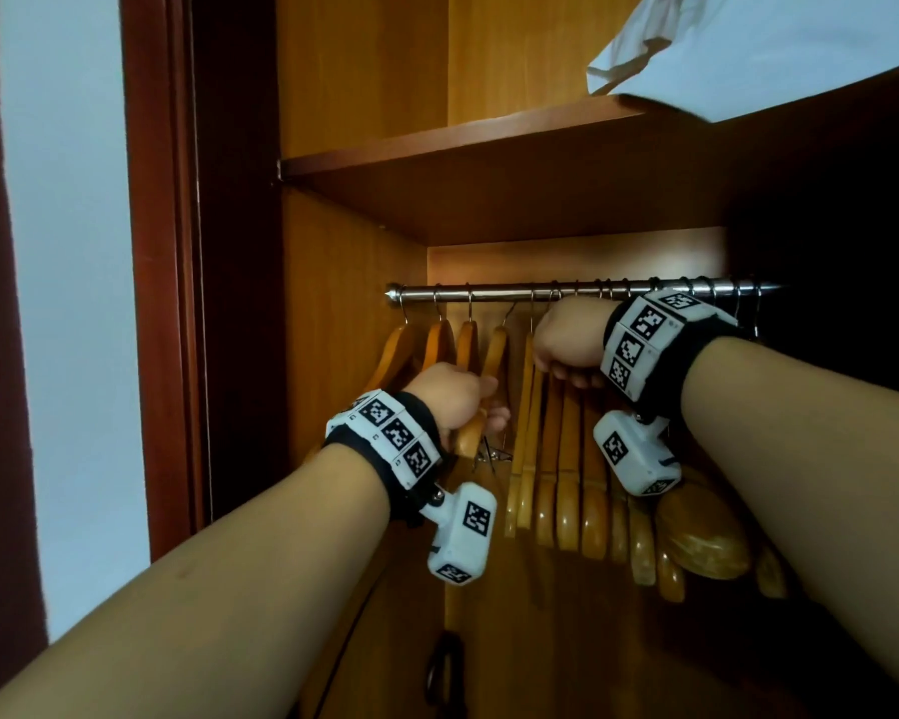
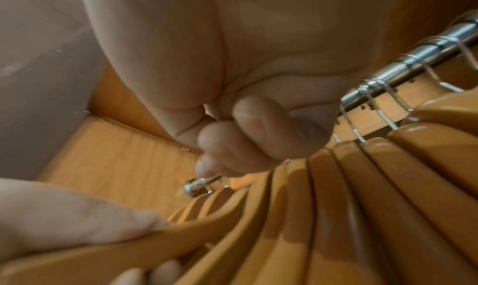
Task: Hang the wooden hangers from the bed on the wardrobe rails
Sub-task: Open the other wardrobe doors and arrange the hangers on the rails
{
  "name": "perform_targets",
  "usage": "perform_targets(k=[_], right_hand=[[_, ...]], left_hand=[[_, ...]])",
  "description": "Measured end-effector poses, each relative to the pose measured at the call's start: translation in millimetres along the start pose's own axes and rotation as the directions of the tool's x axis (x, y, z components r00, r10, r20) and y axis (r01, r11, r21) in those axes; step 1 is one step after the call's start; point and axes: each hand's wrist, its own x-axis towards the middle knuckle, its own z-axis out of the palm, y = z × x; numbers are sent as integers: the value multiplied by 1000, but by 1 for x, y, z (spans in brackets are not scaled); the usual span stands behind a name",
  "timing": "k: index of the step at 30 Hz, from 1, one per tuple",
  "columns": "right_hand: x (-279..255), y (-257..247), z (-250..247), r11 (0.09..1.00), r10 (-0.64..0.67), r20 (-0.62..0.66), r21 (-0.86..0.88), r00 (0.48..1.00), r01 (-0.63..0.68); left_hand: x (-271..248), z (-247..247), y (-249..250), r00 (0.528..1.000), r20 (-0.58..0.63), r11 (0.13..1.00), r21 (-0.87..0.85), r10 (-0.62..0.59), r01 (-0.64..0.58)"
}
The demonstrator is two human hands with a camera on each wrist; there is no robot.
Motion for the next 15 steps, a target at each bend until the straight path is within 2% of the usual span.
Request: perform_targets(k=[5, 6, 9, 12, 15], right_hand=[[-10, -8, 10, 996, -73, 22, -45, 997, 74], [-11, -9, 12, 996, -71, 58, -54, 996, 74], [-25, -15, 16, 1000, -21, 281, 26, 959, 14], [-37, -19, 26, 998, -29, 230, -48, 973, 42], [-49, -19, 41, 996, -57, 251, -57, 966, 74]], left_hand=[[-2, 2, -5, 1000, -21, 999, 46, 10, -9], [-4, 2, -7, 1000, -18, 998, 54, 16, -15], [-11, 1, -15, 1000, -10, 997, 83, -1, 2], [-24, 1, -28, 999, -14, 996, 77, -52, 53], [-41, 0, -46, 996, -50, 993, 92, -73, 78]])
